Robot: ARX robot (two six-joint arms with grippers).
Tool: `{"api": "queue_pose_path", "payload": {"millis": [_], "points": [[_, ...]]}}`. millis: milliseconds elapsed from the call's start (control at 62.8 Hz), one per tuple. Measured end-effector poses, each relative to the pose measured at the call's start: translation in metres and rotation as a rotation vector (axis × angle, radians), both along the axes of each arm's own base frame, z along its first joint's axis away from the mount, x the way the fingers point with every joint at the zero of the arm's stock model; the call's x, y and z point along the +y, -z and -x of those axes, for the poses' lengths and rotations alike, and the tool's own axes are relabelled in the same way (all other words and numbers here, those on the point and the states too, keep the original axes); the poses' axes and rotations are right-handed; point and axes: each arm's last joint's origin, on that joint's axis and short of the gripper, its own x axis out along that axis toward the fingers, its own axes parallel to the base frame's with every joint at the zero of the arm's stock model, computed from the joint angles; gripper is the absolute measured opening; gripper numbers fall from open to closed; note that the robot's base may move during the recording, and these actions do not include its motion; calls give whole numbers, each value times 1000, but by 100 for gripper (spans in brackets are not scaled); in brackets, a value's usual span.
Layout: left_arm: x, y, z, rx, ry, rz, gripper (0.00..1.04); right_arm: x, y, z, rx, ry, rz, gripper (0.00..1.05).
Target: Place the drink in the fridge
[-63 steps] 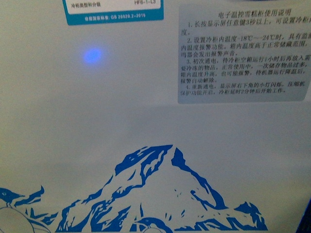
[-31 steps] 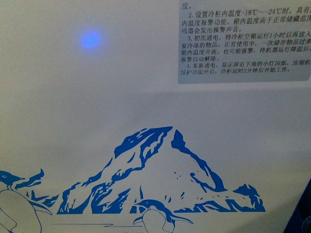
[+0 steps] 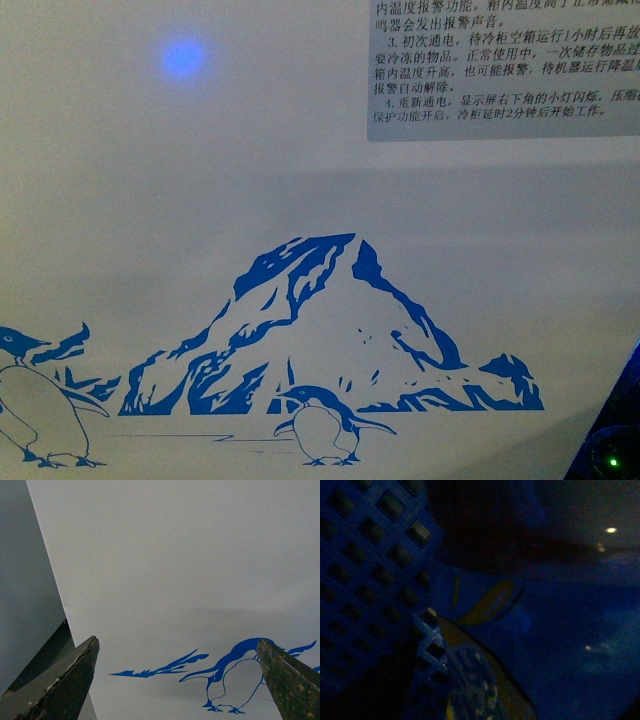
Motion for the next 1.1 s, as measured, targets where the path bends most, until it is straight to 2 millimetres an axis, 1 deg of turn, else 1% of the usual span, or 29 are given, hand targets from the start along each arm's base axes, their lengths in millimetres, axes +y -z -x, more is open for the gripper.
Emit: {"api": "queue_pose_path", "payload": {"millis": [80,303,430,494,589,653,733,781,844,876,892,908,924,940,1083,1099], "points": [[0,0,0,0,0,0,97,-1,4,0,8,-12,2,97],[0,0,0,0,0,0,97,-4,4,-5,5,-49,7,96],[0,0,0,0,0,0,97,-5,5,-5,13,-75,-3,77],[0,0,0,0,0,0,97,-6,5,-3,20,-90,-8,65],[0,0,0,0,0,0,97,-7,1,1,16,-109,-2,51],[0,0,0,0,0,0,97,-9,-3,6,16,-126,13,43],[0,0,0,0,0,0,97,-9,-10,14,12,-171,56,39],[0,0,0,0,0,0,97,-9,-19,21,-2,-214,94,37],[0,0,0,0,0,0,97,-10,-37,26,-35,-265,132,37],[0,0,0,0,0,0,97,-11,-55,28,-69,-303,154,36],[0,0,0,0,0,0,97,-11,-60,28,-79,-311,160,36],[0,0,0,0,0,0,97,-12,-70,28,-99,-332,172,36],[0,0,0,0,0,0,97,-13,-76,28,-111,-336,176,36],[0,0,0,0,0,0,97,-14,-88,27,-133,-355,192,36],[0,0,0,0,0,0,97,-18,-146,29,-250,-420,245,36],[0,0,0,0,0,0,97,-19,-159,31,-275,-433,254,36]]}}
